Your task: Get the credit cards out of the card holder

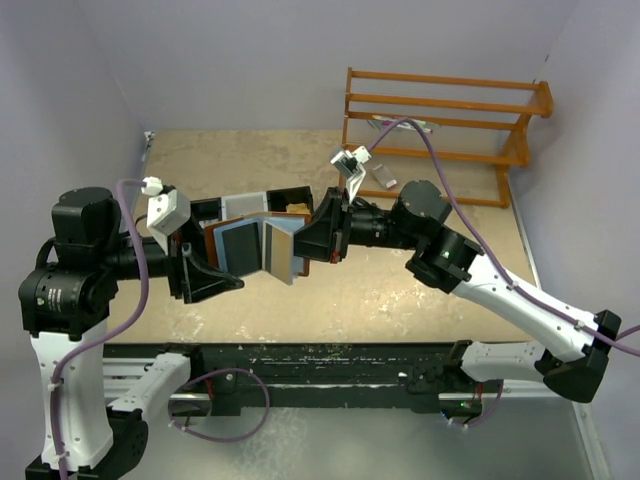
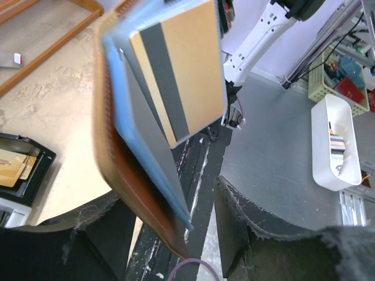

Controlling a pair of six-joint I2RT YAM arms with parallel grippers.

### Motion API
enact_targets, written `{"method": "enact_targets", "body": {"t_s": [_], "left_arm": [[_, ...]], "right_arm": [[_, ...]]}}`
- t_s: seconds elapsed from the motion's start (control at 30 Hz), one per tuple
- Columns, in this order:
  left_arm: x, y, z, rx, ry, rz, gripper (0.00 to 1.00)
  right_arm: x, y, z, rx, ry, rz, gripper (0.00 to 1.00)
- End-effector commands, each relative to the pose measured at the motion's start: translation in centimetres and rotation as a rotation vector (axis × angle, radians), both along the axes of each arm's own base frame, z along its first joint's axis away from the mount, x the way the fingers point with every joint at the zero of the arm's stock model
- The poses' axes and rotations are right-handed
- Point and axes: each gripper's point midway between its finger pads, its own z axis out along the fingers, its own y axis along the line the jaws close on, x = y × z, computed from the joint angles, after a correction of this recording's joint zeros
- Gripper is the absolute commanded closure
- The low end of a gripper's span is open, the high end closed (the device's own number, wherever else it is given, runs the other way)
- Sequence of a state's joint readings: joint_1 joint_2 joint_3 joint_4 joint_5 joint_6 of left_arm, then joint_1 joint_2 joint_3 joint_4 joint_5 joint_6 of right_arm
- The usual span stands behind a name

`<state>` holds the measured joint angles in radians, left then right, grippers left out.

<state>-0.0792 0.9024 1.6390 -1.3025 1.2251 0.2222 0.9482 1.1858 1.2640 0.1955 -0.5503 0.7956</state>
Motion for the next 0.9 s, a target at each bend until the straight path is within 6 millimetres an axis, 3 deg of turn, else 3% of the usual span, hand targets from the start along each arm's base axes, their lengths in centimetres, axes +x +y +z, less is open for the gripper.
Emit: {"method": "enact_targets", "body": {"t_s": [0.0,0.17,0.37,0.47,0.53,0.73,0.87], "left_arm": [[0.5,-0.3,1.1,-0.041,-0.038,-0.007,0.44],[0.4,-0.5,1.7,-0.054,-0.013,-0.017,0.64],[0.2,-0.5,1.6,-0.054,0.009,-0.029,0.96],[0.6,-0.4,1.3,-0.043,0.023,-0.018,1.00],[1.5,-0.2,0.8,-0.018,0.026,0.022,1.00],[4.9,1.8,-2.4,0.144,0.047,0.199,1.00],[5.9,2.9,-4.3,0.233,0.077,0.256,1.00]], "right_arm": [[-0.5,-0.6,3.3,0.079,-0.073,-0.032,1.00],[-1.4,-1.1,3.6,0.125,-0.094,0.004,1.00],[-2.7,-1.0,2.5,0.111,-0.084,0.085,1.00],[-2.3,-0.7,1.6,0.085,-0.077,0.095,0.99],[-1.3,-0.8,0.7,0.058,-0.063,0.078,0.82],[3.6,-2.7,-2.1,-0.014,-0.015,-0.019,0.42],[6.1,-3.0,-3.6,-0.128,-0.051,-0.139,0.27]]}}
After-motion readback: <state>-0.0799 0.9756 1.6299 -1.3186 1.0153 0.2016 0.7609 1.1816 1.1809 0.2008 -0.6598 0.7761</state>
